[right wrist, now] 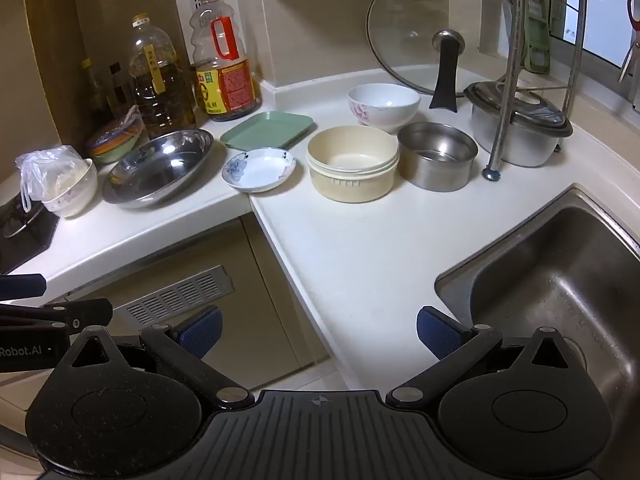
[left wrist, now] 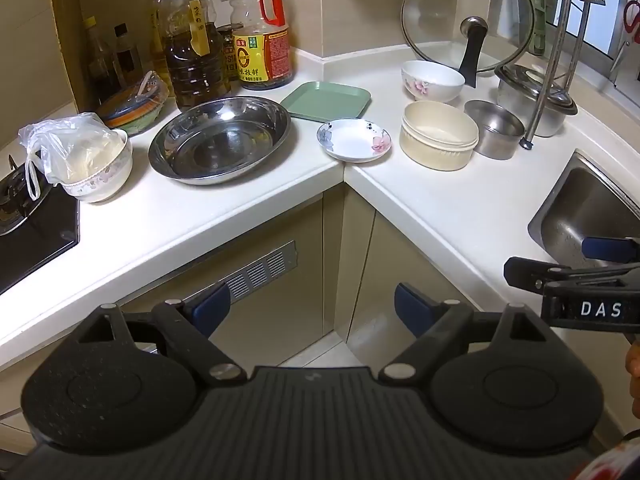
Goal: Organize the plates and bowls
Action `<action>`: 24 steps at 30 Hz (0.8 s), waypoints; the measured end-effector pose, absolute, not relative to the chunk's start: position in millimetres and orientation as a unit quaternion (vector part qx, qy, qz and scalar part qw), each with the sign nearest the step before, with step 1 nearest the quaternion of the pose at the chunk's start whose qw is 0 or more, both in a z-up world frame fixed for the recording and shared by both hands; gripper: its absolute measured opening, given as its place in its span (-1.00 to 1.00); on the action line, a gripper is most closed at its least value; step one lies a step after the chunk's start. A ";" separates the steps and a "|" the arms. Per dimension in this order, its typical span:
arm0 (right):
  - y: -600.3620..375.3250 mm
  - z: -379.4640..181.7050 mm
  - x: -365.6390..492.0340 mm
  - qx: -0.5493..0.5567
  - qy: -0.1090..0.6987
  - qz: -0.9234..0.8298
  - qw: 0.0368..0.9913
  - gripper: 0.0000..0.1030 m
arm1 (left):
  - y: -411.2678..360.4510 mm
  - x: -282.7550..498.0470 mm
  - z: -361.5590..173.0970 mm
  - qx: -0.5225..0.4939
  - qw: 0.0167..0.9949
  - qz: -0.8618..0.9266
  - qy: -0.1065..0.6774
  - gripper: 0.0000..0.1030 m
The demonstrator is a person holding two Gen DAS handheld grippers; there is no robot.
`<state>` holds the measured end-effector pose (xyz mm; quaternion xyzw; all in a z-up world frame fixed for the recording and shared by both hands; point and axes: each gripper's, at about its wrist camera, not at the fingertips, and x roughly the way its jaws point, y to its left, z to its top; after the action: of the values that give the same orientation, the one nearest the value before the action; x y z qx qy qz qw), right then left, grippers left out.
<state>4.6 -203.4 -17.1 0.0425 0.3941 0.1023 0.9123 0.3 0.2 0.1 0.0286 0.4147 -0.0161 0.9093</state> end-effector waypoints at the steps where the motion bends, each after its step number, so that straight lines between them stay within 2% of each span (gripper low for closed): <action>1: -203.7 -17.2 5.1 0.043 0.394 0.102 0.912 1.00 | 0.2 0.3 0.1 0.029 0.909 -0.016 0.415 0.71; 24: -207.5 -16.9 9.1 0.042 0.395 0.100 0.912 1.00 | 0.3 0.7 0.0 0.029 0.909 -0.016 0.416 0.71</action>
<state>9.1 -207.5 -16.9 0.0419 0.3954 0.1001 0.9121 0.7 0.3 0.0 0.0288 0.4156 -0.0156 0.9090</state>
